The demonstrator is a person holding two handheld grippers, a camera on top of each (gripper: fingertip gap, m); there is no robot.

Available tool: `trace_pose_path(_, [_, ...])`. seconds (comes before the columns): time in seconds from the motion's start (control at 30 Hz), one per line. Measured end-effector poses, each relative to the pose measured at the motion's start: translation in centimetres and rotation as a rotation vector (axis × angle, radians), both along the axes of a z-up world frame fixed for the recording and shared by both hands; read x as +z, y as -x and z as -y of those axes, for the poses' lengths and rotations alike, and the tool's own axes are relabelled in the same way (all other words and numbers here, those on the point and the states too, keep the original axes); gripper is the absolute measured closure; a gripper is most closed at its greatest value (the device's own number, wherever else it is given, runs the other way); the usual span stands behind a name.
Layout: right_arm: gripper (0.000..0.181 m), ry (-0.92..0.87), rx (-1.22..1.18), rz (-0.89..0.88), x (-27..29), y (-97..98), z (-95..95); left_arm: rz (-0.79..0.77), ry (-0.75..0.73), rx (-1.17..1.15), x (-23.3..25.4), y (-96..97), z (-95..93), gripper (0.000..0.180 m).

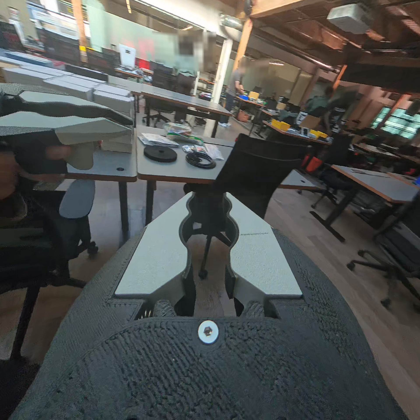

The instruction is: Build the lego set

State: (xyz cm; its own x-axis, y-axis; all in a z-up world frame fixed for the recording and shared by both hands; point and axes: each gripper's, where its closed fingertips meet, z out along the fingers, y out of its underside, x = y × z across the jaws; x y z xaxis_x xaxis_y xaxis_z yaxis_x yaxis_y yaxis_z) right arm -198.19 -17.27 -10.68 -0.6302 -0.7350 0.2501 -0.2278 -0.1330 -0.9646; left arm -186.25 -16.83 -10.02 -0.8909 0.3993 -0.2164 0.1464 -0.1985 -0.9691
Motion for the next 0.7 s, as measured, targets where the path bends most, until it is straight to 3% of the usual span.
trace_pose_path(0.23, [0.148, -0.106, 0.411, 0.041, -3.5, -14.3, 9.9, -0.010, -0.107, 0.442, -3.6, -14.4, 5.6, 0.161])
trace_pose_path(0.47, [0.144, -0.176, 0.602, -0.026, -8.4, -30.9, 19.4, -0.046, -0.140, 0.683, -6.9, -29.1, 13.1, 0.153])
trace_pose_path(0.7, [0.111, -0.288, 0.707, -0.164, -13.1, -45.3, 29.6, -0.125, -0.308, 0.881, -12.3, -41.9, 20.7, 0.095])
